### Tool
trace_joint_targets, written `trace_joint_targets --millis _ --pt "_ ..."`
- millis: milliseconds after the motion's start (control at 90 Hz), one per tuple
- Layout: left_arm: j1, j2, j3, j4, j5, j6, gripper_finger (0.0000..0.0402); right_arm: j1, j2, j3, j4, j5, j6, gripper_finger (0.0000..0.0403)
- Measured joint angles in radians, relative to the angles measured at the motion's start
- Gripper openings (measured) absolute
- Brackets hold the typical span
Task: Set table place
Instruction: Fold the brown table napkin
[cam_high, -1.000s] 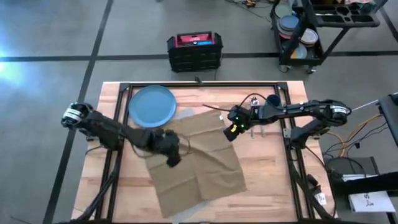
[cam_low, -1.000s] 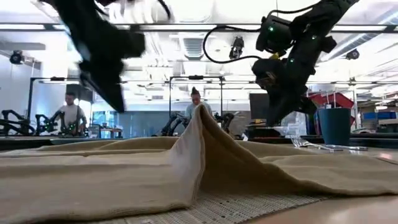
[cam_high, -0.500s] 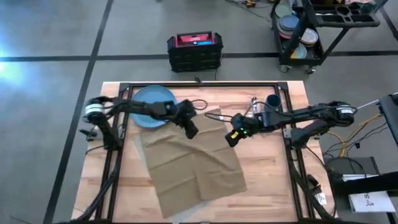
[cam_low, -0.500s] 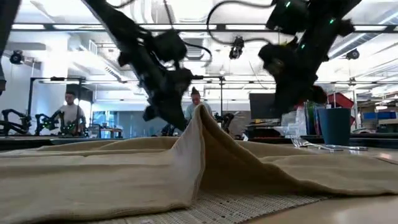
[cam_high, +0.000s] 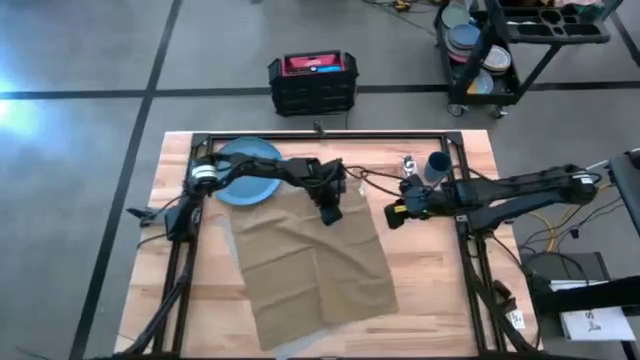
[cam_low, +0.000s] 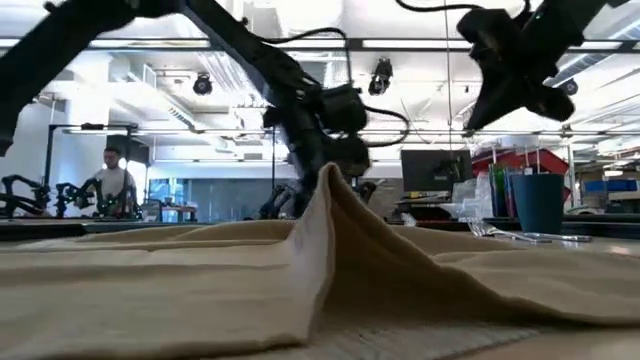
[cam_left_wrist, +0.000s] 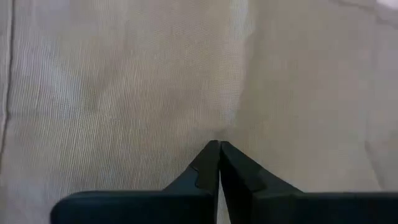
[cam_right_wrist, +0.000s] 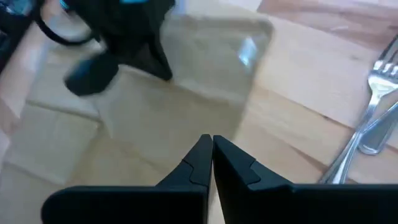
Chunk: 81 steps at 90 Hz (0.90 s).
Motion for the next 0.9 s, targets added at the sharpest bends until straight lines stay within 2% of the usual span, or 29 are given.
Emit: trace_joint_targets --millis 200,422,600,667,756,822,900 --pt "-0.023 0.110 0.200 -0.022 0.014 0.020 0.0000 0.000 -0.013 -0.001 -0.027 0.001 0.004 0.0000" --pt "-0.032 0.136 0.350 0.006 0.051 0.045 0.0000 0.000 -0.007 -0.002 -0.018 0.010 -0.007 0.0000" --pt "-0.061 0.106 0.437 -0.244 0.062 0.033 0.0000 -0.001 0.011 -0.005 -0.034 0.007 -0.041 0.0000" --pt "-0.099 0.079 0.435 -0.345 0.028 0.045 0.0000 -0.011 0.027 -0.014 -0.044 -0.003 -0.064 0.0000" --pt "-0.174 0.033 0.378 -0.439 -0.069 0.062 0.0000 -0.031 0.059 -0.019 -0.021 -0.041 -0.097 0.0000" --pt "-0.236 -0.006 0.302 -0.431 -0.130 0.060 0.0000 -0.052 0.086 -0.033 -0.009 -0.093 -0.143 0.0000" --pt "-0.304 -0.066 0.185 -0.373 -0.154 0.024 0.0000 -0.079 0.123 -0.048 0.070 -0.160 -0.190 0.0000"
